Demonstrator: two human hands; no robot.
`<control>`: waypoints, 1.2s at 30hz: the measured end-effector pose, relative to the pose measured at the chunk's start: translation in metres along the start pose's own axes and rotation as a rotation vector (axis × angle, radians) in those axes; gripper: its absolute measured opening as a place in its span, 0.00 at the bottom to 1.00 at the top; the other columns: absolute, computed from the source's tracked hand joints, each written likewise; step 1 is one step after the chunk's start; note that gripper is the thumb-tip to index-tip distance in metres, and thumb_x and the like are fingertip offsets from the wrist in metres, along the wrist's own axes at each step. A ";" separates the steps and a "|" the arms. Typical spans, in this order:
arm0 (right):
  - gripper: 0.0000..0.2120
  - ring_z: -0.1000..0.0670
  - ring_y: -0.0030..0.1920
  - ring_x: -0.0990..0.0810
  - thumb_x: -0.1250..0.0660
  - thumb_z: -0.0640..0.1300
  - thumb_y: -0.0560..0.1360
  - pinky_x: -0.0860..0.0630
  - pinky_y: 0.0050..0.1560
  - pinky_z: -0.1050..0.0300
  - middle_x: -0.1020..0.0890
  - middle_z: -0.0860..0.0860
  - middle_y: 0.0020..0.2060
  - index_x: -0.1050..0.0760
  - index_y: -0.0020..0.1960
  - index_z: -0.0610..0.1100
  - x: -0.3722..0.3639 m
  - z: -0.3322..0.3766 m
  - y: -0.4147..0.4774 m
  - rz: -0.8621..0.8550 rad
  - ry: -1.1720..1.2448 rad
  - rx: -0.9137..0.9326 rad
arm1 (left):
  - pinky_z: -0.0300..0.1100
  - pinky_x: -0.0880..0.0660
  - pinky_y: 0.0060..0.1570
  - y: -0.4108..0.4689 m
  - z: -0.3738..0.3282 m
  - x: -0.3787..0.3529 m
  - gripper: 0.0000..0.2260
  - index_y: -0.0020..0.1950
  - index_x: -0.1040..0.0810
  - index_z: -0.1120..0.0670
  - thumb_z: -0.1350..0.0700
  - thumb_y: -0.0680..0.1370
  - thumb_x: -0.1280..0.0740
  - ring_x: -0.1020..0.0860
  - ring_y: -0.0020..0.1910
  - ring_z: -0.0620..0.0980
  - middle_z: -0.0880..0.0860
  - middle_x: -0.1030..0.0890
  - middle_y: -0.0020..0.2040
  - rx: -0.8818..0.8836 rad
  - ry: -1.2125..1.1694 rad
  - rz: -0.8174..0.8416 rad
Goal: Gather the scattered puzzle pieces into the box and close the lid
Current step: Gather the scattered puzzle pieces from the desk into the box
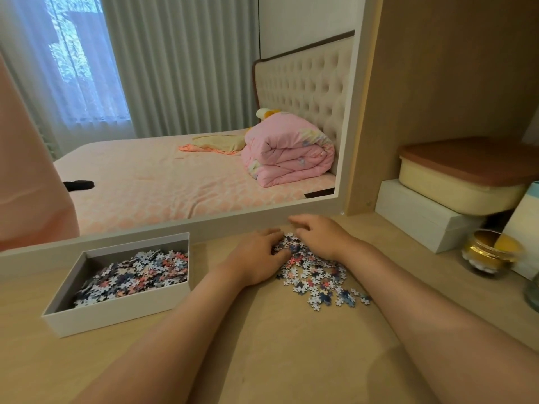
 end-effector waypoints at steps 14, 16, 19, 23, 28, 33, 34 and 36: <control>0.27 0.54 0.80 0.56 0.50 0.58 0.84 0.57 0.78 0.50 0.51 0.55 0.80 0.50 0.80 0.56 -0.011 -0.022 -0.068 0.151 -0.253 -0.065 | 0.45 0.51 0.75 -0.008 -0.021 -0.016 0.32 0.79 0.42 0.50 0.39 0.79 0.40 0.48 0.78 0.48 0.48 0.44 0.80 -0.025 -0.052 0.205; 0.26 0.55 0.79 0.56 0.50 0.55 0.84 0.58 0.78 0.52 0.51 0.55 0.80 0.50 0.81 0.55 -0.018 -0.011 -0.074 0.154 -0.238 -0.029 | 0.44 0.49 0.75 -0.019 -0.029 -0.012 0.31 0.78 0.39 0.51 0.40 0.79 0.39 0.45 0.78 0.48 0.49 0.41 0.79 -0.055 -0.114 0.181; 0.26 0.56 0.79 0.53 0.45 0.50 0.84 0.56 0.78 0.54 0.46 0.55 0.80 0.46 0.80 0.52 -0.026 0.007 -0.084 0.151 -0.112 -0.012 | 0.40 0.42 0.69 -0.042 -0.033 0.002 0.27 0.75 0.33 0.51 0.43 0.78 0.36 0.36 0.73 0.49 0.50 0.32 0.74 -0.099 -0.138 0.126; 0.22 0.55 0.77 0.40 0.39 0.44 0.81 0.47 0.78 0.52 0.33 0.53 0.76 0.31 0.75 0.51 -0.038 0.028 -0.098 0.192 0.167 -0.002 | 0.40 0.29 0.54 -0.070 -0.018 0.021 0.19 0.60 0.22 0.49 0.40 0.76 0.35 0.25 0.56 0.47 0.48 0.23 0.56 -0.053 -0.089 0.056; 0.17 0.54 0.73 0.33 0.42 0.46 0.83 0.41 0.75 0.54 0.28 0.53 0.73 0.25 0.70 0.52 -0.015 0.034 -0.120 0.006 0.129 -0.025 | 0.43 0.30 0.60 -0.098 -0.014 0.034 0.18 0.62 0.24 0.46 0.40 0.77 0.37 0.27 0.60 0.47 0.46 0.24 0.60 -0.038 -0.042 0.016; 0.29 0.51 0.80 0.57 0.52 0.62 0.83 0.57 0.79 0.48 0.51 0.53 0.81 0.48 0.81 0.54 -0.031 0.021 -0.155 0.102 -0.211 -0.164 | 0.50 0.54 0.75 -0.125 -0.012 0.007 0.35 0.80 0.46 0.44 0.31 0.77 0.44 0.54 0.79 0.49 0.47 0.50 0.80 0.028 0.044 0.250; 0.30 0.51 0.80 0.58 0.53 0.63 0.82 0.59 0.78 0.48 0.53 0.53 0.81 0.51 0.81 0.54 -0.037 0.024 -0.159 0.114 -0.236 -0.158 | 0.49 0.54 0.76 -0.130 -0.014 0.005 0.35 0.80 0.47 0.44 0.31 0.77 0.43 0.54 0.79 0.48 0.47 0.50 0.81 0.018 0.041 0.254; 0.29 0.52 0.80 0.58 0.53 0.62 0.83 0.59 0.78 0.49 0.53 0.54 0.81 0.53 0.81 0.55 -0.045 0.035 -0.161 0.122 -0.245 -0.124 | 0.47 0.50 0.76 -0.137 -0.019 0.011 0.34 0.79 0.44 0.46 0.33 0.77 0.41 0.50 0.79 0.47 0.47 0.46 0.80 -0.014 0.014 0.206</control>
Point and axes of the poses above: each hand's wrist, its own y-axis towards the middle knuckle, its own x-axis out of the back of the hand, z = x × y, the point moved 8 cm from there along y, towards the middle knuckle
